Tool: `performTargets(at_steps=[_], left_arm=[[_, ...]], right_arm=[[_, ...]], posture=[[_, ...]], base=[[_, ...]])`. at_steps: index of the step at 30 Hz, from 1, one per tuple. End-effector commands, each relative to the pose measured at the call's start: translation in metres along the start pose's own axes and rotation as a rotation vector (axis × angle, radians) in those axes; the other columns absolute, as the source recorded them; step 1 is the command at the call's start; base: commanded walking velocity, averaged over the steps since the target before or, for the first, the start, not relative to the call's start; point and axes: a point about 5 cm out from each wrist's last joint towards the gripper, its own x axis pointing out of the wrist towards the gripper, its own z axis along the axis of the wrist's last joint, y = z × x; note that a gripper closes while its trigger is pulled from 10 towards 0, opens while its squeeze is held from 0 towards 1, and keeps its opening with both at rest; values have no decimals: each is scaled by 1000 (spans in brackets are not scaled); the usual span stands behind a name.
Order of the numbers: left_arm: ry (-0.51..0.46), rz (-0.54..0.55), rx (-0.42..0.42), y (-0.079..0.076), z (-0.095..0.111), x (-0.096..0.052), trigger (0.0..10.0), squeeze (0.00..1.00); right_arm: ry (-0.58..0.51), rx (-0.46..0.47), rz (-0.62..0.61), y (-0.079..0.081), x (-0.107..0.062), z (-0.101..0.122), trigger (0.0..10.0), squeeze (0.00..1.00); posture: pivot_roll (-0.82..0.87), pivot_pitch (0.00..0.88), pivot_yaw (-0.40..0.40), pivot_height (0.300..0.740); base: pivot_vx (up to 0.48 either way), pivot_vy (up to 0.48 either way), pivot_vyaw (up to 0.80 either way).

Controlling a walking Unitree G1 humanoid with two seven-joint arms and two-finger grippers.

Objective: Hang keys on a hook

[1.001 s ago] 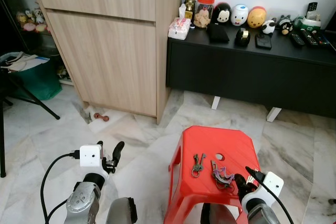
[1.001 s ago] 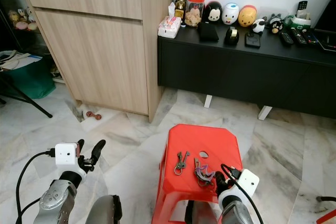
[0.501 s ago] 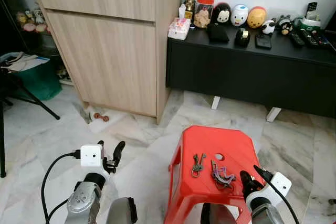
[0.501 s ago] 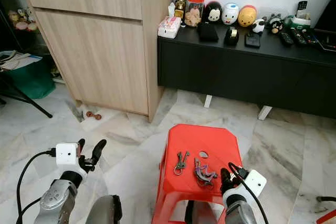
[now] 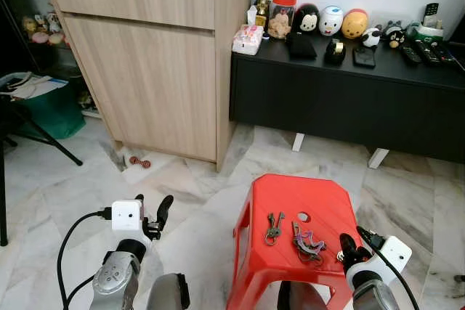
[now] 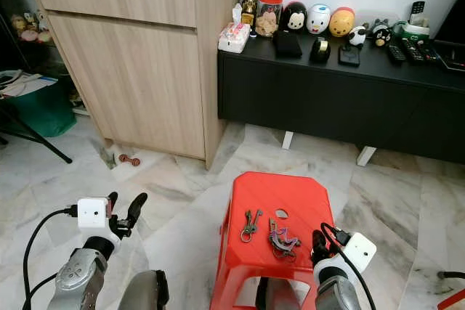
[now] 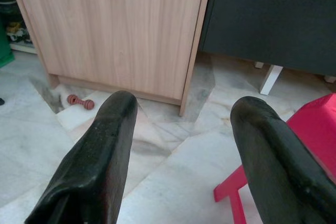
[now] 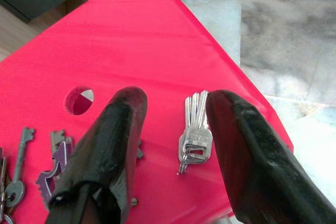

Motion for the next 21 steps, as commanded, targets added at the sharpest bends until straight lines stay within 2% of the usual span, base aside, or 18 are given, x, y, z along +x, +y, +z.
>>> performTargets(at_steps=[1,2,10,21], left_arm=[[16,-4,17,0,-3,-1,10000,0],[17,-5,21,0,-3,-1,10000,0],[15,-12,25,-1,-3,0,10000,0],[13,-5,40,2,-2,0,10000,0]], right_arm=[[9,-12,-9,1,0,0,10000,0],[22,-44,-11,1,0,-2,10000,0],[76,-76,-6,-2,-1,-13,10000,0],[81,-77,-33,-8,-1,-16,10000,0]], posture=[[34,2,-86,588],[35,2,-87,588],[33,4,-86,588],[38,6,-87,588]], base=[[0,0,0],[0,0,0],[0,0,0],[0,0,0]])
